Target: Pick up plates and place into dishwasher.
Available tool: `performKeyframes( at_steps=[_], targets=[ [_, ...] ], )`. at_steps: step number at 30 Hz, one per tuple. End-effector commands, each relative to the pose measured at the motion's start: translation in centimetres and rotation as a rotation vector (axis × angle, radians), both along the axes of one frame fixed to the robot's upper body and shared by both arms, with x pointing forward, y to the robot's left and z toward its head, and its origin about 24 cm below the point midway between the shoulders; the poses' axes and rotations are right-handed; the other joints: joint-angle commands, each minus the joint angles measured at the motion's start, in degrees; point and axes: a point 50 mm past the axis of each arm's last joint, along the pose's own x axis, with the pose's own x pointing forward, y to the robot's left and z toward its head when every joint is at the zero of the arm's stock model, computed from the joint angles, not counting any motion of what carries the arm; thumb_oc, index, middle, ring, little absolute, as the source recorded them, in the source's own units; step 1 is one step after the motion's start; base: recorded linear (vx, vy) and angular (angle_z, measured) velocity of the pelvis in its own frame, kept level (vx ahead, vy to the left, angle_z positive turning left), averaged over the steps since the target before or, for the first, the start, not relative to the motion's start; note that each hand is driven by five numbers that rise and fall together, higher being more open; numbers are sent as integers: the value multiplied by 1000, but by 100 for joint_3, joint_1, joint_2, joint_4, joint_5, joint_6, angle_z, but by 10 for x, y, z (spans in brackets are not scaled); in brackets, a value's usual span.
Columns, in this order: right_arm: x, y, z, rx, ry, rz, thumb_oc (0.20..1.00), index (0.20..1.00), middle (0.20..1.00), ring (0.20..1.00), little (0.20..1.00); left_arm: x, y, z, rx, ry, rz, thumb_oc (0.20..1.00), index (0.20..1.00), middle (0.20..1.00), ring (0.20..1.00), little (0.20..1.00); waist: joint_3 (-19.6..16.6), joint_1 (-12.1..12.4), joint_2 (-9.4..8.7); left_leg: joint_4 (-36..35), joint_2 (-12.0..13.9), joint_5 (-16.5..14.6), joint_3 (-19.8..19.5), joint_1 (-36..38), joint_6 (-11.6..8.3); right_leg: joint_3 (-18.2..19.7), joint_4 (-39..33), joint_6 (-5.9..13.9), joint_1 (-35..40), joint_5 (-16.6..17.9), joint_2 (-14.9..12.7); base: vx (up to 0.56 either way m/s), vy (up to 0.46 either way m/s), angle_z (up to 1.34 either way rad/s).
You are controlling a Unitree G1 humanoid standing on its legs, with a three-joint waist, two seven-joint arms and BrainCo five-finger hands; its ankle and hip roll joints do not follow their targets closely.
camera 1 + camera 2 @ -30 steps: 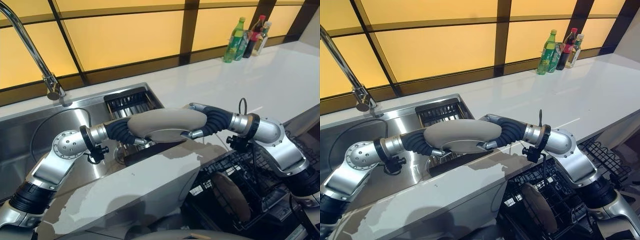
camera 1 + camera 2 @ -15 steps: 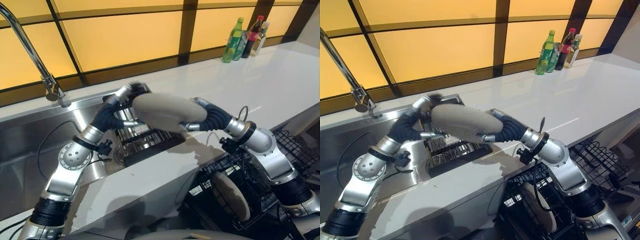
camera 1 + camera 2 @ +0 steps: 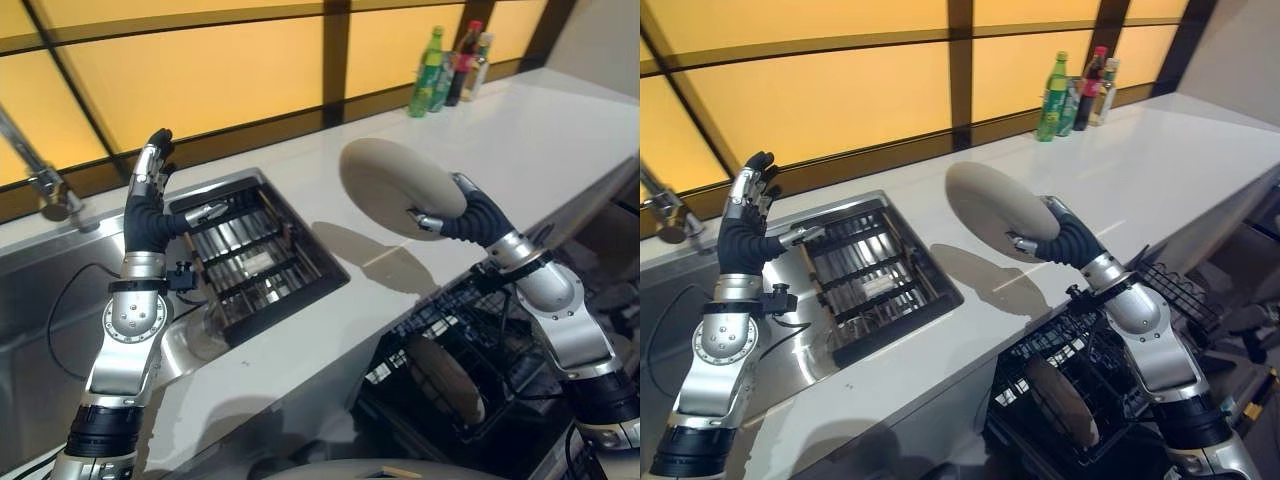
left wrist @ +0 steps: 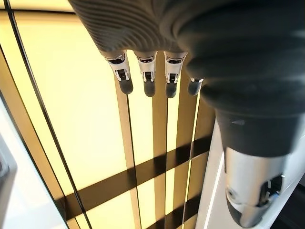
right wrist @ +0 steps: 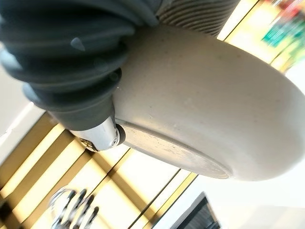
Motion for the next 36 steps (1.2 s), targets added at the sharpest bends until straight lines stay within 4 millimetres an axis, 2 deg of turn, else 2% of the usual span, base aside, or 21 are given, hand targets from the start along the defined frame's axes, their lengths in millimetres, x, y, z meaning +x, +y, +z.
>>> performKeyframes(
  at_steps=[1, 7, 11, 15, 17, 19, 20, 26, 30, 33, 36],
  targets=[
    [-2, -16, 17, 33, -109, -95, 200, 200, 200, 200, 200, 4, 12, 0, -41, -8, 44, 1000, 1000, 1000, 1000, 1000, -212, -232, -74, -131, -5, 579, 116, -561, 204, -40, 546, -6, 244, -644, 50, -2, -50, -28],
    [-4, -46, 3, 40, -46, -249, 200, 200, 200, 200, 200, 5, 18, -5, -68, 22, 68, 1000, 1000, 1000, 1000, 1000, -149, -457, -86, -94, 148, 611, 259, -528, 164, 221, 507, -25, 232, -602, 140, -12, -58, -24],
    [-5, -59, -4, 42, -15, -321, 200, 200, 200, 200, 200, 3, 25, -9, -89, 43, 89, 1000, 1000, 1000, 1000, 1000, -114, -533, -101, -45, 237, 618, 297, -509, 127, 340, 473, -39, 224, -574, 178, -20, -60, -16],
    [-15, -80, -11, 33, 31, -396, 200, 200, 200, 200, 200, -7, 36, -19, -131, 86, 118, 1000, 1000, 1000, 1000, 1000, -18, -612, -176, 422, 344, 530, 306, -605, 47, 450, 479, -84, 172, -495, 159, -19, -68, -12],
    [-18, -88, -14, 25, 51, -422, 200, 200, 200, 200, 200, -9, 38, -23, -142, 97, 126, 1000, 1000, 1000, 1000, 1000, 33, -632, -206, 746, 248, 360, 328, -701, 71, 479, 521, -111, 171, -507, 141, 15, -50, -21],
    [-20, -95, -17, 31, 86, -433, 200, 200, 200, 200, 200, -12, 42, -23, -139, 100, 143, 1000, 1000, 1000, 1000, 1000, 88, -578, -211, 825, -80, 220, 46, -806, 234, 598, 592, -118, 139, -497, 146, 37, -10, -23],
    [-19, -99, -21, 24, 113, -443, 200, 200, 200, 200, 200, -13, 43, -22, -130, 97, 145, 1000, 1000, 1000, 1000, 1000, 99, -555, -191, 747, -166, 225, -16, -794, 278, 637, 613, -109, 125, -506, 161, 68, 22, -34],
    [-13, -111, -55, -47, 344, -443, 200, 200, 200, 200, 200, -4, 46, -17, -96, 117, 146, 1000, 1000, 1000, 1000, 1000, 57, -620, -147, 344, -267, 232, 119, -494, 348, 599, 633, 36, 68, -494, 30, 96, 55, -30],
    [-12, -117, -72, -13, 453, -433, 200, 200, 200, 200, 200, 1, 46, -13, -74, 131, 143, 1000, 1000, 1000, 1000, 1000, 103, -622, -139, 342, -335, 182, 135, -488, 422, 538, 875, 84, -64, -553, -56, 73, 33, -8],
    [-12, -119, -88, 10, 519, -429, 200, 200, 200, 200, 200, 1, 47, -14, -56, 140, 142, 1000, 1000, 1000, 1000, 1000, 217, -569, -153, 471, -361, 106, 213, -538, 474, 413, 1094, 143, -190, -574, -180, 53, -12, 2],
    [-8, -115, -100, 26, 569, -401, 200, 200, 200, 200, 200, 1, 49, -13, -44, 143, 150, 1000, 1000, 1000, 1000, 1000, 385, -412, -167, 581, -356, 12, 348, -565, 497, 110, 1266, 244, -224, -630, -350, 33, -62, -8]
  ],
)
